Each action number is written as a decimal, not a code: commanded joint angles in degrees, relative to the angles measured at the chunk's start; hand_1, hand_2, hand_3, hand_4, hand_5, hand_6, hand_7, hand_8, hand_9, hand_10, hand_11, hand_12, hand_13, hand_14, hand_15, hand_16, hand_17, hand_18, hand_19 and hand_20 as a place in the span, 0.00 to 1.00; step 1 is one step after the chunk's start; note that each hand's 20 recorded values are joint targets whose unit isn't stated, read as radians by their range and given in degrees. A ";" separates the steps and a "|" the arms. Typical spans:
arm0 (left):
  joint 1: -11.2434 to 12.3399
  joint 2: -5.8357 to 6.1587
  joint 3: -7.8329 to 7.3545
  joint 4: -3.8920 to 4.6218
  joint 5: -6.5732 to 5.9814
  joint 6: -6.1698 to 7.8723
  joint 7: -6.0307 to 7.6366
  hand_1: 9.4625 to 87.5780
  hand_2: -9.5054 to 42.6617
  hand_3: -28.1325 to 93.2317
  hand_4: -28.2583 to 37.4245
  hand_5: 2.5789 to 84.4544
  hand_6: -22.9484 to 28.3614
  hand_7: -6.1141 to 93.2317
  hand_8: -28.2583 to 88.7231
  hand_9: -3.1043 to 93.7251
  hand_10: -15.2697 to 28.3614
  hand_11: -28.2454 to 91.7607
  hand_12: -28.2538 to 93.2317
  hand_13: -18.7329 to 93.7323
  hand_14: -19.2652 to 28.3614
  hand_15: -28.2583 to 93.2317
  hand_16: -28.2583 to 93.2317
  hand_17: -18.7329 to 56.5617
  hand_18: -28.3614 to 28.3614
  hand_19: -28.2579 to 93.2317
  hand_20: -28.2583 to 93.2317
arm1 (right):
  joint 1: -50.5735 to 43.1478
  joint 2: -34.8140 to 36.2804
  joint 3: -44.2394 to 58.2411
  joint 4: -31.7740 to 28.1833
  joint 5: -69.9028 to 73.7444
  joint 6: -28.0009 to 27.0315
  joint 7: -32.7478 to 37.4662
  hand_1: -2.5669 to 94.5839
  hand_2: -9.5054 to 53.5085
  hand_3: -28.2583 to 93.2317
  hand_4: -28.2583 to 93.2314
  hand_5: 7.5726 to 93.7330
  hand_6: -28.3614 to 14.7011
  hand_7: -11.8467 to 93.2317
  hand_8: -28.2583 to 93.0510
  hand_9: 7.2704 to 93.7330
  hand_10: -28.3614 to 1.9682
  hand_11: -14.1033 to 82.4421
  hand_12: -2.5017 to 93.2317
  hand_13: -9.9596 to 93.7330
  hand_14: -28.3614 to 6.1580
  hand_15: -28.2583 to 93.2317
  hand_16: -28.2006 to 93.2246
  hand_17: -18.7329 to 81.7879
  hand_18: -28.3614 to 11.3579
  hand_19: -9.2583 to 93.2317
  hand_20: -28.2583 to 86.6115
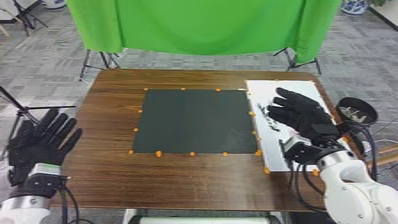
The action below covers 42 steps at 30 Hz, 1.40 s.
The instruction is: Arrange flowers
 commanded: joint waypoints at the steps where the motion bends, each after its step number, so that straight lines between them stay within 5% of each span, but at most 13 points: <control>1: -0.57 -0.11 1.00 -0.18 -0.38 -0.28 0.39 0.25 0.41 0.80 0.00 0.48 0.60 0.17 0.17 0.39 0.69 0.35 0.30 0.37 0.68 0.45 0.17 0.16 0.74 0.54 0.30 | -0.46 0.67 0.18 -0.43 -1.38 0.51 -1.22 0.29 0.00 0.90 0.02 0.43 0.60 0.29 0.12 0.41 0.46 0.21 0.17 0.51 0.45 0.39 0.40 0.38 0.30 0.40 0.42; 5: 0.23 0.13 -0.43 -0.67 -0.23 -0.28 0.63 0.25 0.41 0.80 0.00 0.48 0.60 0.17 0.17 0.39 0.69 0.35 0.30 0.37 0.68 0.45 0.17 0.16 0.74 0.54 0.30 | 0.35 0.91 -0.01 -0.28 -2.50 0.33 -1.27 0.29 0.00 0.90 0.02 0.43 0.60 0.29 0.13 0.41 0.46 0.21 0.17 0.51 0.45 0.39 0.40 0.38 0.30 0.40 0.42; 8: 1.43 0.45 -1.54 -0.91 -0.61 -0.15 2.39 0.24 0.41 0.80 0.00 0.48 0.59 0.17 0.17 0.39 0.69 0.35 0.30 0.37 0.68 0.45 0.17 0.16 0.74 0.54 0.30 | 0.30 1.17 -0.28 -0.76 -1.90 0.55 -0.84 0.29 0.00 0.90 0.02 0.43 0.60 0.29 0.13 0.40 0.46 0.21 0.17 0.51 0.45 0.39 0.40 0.38 0.30 0.40 0.42; 12: 1.19 0.39 -0.75 -0.57 -1.81 0.16 3.54 0.24 0.41 0.80 0.00 0.48 0.60 0.17 0.17 0.39 0.69 0.35 0.30 0.37 0.68 0.45 0.17 0.16 0.74 0.54 0.30 | -0.93 0.57 0.51 -1.10 -3.70 -0.48 0.06 0.29 0.00 0.90 0.01 0.43 0.60 0.29 0.13 0.40 0.45 0.21 0.17 0.51 0.45 0.40 0.40 0.38 0.30 0.40 0.42; 17: 0.79 0.37 -0.44 -0.72 -0.67 -0.66 2.96 0.24 0.41 0.80 0.00 0.48 0.59 0.17 0.17 0.38 0.69 0.35 0.30 0.37 0.68 0.45 0.17 0.16 0.74 0.54 0.30 | -0.48 0.54 1.70 -1.08 -4.62 -0.02 0.08 0.29 0.00 0.90 0.01 0.43 0.60 0.29 0.13 0.40 0.45 0.21 0.17 0.51 0.45 0.40 0.40 0.38 0.29 0.40 0.42; 21: 0.93 1.58 -1.04 -0.64 -1.45 -0.10 3.87 0.23 0.41 0.80 0.00 0.48 0.59 0.17 0.17 0.38 0.69 0.35 0.30 0.37 0.68 0.45 0.17 0.16 0.74 0.54 0.30 | 0.68 4.71 2.71 -1.97 -15.69 1.08 3.82 0.28 0.00 0.90 0.01 0.42 0.59 0.29 0.13 0.40 0.44 0.21 0.17 0.51 0.44 0.40 0.40 0.38 0.28 0.41 0.43; 25: 0.75 1.28 -1.32 -0.66 -1.45 0.01 4.67 0.23 0.42 0.80 0.00 0.48 0.60 0.17 0.17 0.39 0.69 0.35 0.30 0.37 0.68 0.45 0.17 0.16 0.74 0.54 0.30 | -0.92 6.28 1.87 -4.27 -34.06 4.89 13.14 0.28 0.00 0.88 0.01 0.45 0.56 0.29 0.13 0.45 0.41 0.24 0.18 0.54 0.41 0.42 0.40 0.39 0.25 0.48 0.44; 27: 0.62 1.86 -1.43 -0.52 -1.09 -0.54 4.81 0.23 0.42 0.80 0.00 0.48 0.60 0.18 0.17 0.39 0.69 0.35 0.31 0.37 0.68 0.45 0.17 0.16 0.74 0.54 0.30 | -1.37 8.31 2.60 -5.14 -42.03 2.80 15.71 0.27 0.00 0.87 0.01 0.50 0.54 0.31 0.13 0.51 0.39 0.28 0.20 0.56 0.40 0.45 0.39 0.41 0.24 0.53 0.45; 30: -0.49 2.27 0.26 -0.08 -2.40 0.35 3.97 0.23 0.42 0.80 0.00 0.48 0.60 0.18 0.17 0.39 0.69 0.36 0.31 0.38 0.69 0.46 0.17 0.16 0.74 0.54 0.30 | -4.23 9.78 4.68 -7.23 -56.03 -1.10 19.64 0.26 0.00 0.85 0.00 0.54 0.52 0.34 0.14 0.58 0.37 0.35 0.23 0.59 0.39 0.51 0.39 0.43 0.22 0.66 0.48; 34: -0.06 2.23 0.28 -0.16 -1.08 -0.40 3.12 0.23 0.42 0.80 0.00 0.48 0.60 0.18 0.17 0.39 0.69 0.36 0.31 0.38 0.69 0.46 0.17 0.16 0.74 0.54 0.30 | -4.53 12.83 0.88 -7.49 -69.57 -2.00 26.91 0.25 0.00 0.82 0.00 0.59 0.53 0.38 0.14 0.62 0.36 0.43 0.27 0.62 0.39 0.60 0.41 0.45 0.19 0.76 0.51; 38: -0.66 3.29 0.18 0.25 -2.98 1.35 4.13 0.23 0.43 0.80 0.00 0.49 0.60 0.18 0.17 0.39 0.69 0.37 0.31 0.38 0.70 0.47 0.17 0.16 0.74 0.54 0.30 | -6.58 14.91 1.30 -7.77 -75.68 -11.65 28.80 0.19 0.00 0.79 0.00 0.64 0.55 0.41 0.15 0.67 0.35 0.47 0.30 0.64 0.36 0.65 0.43 0.46 0.16 0.80 0.54; 42: -0.26 3.28 0.43 0.19 -3.48 0.98 3.91 0.23 0.44 0.80 0.00 0.49 0.60 0.19 0.17 0.40 0.70 0.37 0.32 0.39 0.71 0.48 0.18 0.16 0.74 0.55 0.30 | -6.91 15.95 -0.37 -8.12 -80.15 -16.26 30.84 0.18 0.00 0.76 0.00 0.69 0.56 0.40 0.16 0.71 0.36 0.49 0.33 0.67 0.33 0.69 0.45 0.47 0.13 0.84 0.57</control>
